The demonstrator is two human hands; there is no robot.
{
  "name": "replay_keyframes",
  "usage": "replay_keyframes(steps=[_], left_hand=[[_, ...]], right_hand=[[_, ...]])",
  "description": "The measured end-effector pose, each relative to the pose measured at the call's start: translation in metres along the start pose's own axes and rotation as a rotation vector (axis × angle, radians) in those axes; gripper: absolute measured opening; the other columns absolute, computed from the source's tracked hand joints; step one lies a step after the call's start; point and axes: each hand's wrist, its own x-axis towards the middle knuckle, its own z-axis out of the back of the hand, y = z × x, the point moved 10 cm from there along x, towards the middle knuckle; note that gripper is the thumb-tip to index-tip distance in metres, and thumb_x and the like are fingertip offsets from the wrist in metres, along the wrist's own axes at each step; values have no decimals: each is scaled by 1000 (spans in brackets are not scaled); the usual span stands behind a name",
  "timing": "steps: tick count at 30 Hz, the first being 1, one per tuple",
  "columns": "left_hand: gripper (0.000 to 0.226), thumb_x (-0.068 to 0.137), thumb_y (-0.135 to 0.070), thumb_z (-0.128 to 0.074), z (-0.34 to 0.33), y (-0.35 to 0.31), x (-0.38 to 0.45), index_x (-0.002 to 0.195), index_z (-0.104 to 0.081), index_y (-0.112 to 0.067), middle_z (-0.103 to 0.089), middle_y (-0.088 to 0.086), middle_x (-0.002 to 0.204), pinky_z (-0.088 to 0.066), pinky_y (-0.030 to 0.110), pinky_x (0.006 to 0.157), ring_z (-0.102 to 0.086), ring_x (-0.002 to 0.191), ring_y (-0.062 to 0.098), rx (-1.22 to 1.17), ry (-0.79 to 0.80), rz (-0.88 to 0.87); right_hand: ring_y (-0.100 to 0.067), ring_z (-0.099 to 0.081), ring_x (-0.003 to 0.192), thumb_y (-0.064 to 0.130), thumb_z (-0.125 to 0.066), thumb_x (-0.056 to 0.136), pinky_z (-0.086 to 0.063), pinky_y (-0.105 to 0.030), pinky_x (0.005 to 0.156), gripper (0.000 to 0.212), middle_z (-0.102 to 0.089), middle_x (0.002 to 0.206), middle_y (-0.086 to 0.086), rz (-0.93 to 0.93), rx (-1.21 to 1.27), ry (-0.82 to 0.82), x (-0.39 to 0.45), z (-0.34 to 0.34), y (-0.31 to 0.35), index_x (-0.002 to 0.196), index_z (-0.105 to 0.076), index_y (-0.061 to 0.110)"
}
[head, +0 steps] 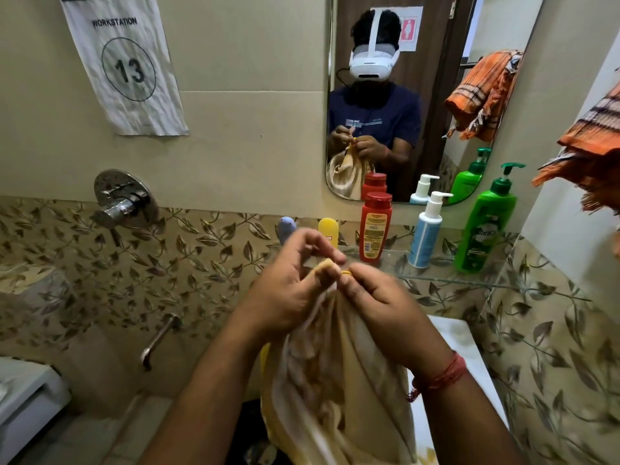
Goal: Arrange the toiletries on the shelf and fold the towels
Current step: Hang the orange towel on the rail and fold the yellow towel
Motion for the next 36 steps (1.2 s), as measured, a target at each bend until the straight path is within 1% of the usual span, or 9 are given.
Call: replay_keyframes(steps=[3, 6, 10, 17, 21, 25, 27, 32, 36], left_hand=[[55, 76, -67, -70, -22, 7, 0, 107, -50, -26, -63, -9, 100, -53, 35, 86, -62, 96, 9, -29, 156, 50], [33, 85, -52, -71, -27, 13, 0, 102, -52, -30, -59, -7, 91, -50, 37, 73, -55, 81, 7, 129, 214, 68], [18, 91, -43, -66, -27, 11, -1, 91, -55, -29, -56, -19, 79, -43, 21, 68, -50, 75, 1, 116, 169, 40], [6, 92, -30, -60, -26, 8, 1, 87, -60, -27, -61, -10, 83, -49, 26, 72, -57, 80, 5, 196, 89, 8], [17, 97, -12, -61, -4, -3, 1, 86, -58, -25, -63, -10, 80, -45, 13, 65, -58, 75, 0, 244, -126, -43], [24, 99, -10, -58, 36, -3, -1, 83, -55, -28, -62, -21, 76, -44, 10, 61, -58, 69, -4, 210, -452, -85], [24, 100, -12, -57, 53, -1, -5, 83, -54, -29, -62, -14, 78, -47, 15, 63, -58, 71, -1, 192, -599, -99], [22, 97, -7, -56, 101, 1, -22, 86, -53, -25, -56, -13, 80, -43, 16, 74, -53, 73, -6, 177, -909, -130], [26, 95, -16, -56, 143, 9, -35, 80, -49, -36, -54, -15, 82, -44, 27, 79, -53, 82, 13, 192, -1078, -98]], right_hand=[[1, -59, 93, 33, -47, 94, -44, -15, 74, 19, -66, 100, 15, 54, -120, -16, 1, 8, 11, 99, -65, 29], [-5, -54, 80, 24, -55, 92, -42, -21, 64, 11, -57, 83, 10, 98, -270, -18, -3, 13, 15, 85, -59, 30], [-8, -55, 78, 28, -54, 93, -43, -25, 65, 17, -58, 81, 5, 96, -323, -65, -6, 24, 11, 83, -64, 18], [-17, -54, 75, 48, -46, 93, -43, -37, 69, 46, -55, 78, -7, -20, -131, 107, -20, 20, -15, 80, -59, 6], [-21, -60, 89, 61, -53, 88, -46, -38, 81, 63, -63, 93, -13, -213, 233, 303, -40, 8, -56, 98, -65, 0], [-32, -60, 112, 53, -57, 91, -45, -47, 103, 55, -60, 116, -23, -247, 225, 336, -52, 7, -86, 104, -69, 1], [-23, -57, 118, 50, -58, 93, -45, -38, 105, 43, -57, 121, -20, -279, 198, 350, -55, 7, -97, 98, -74, 10], [-7, -57, 89, 60, -58, 87, -46, -25, 80, 42, -55, 98, -6, -343, -159, 317, -58, 24, -128, 75, -74, 23], [-7, -54, 73, 65, -54, 83, -45, -35, 68, 36, -50, 81, 3, -404, -473, 166, -74, 57, -168, 61, -63, 37]])
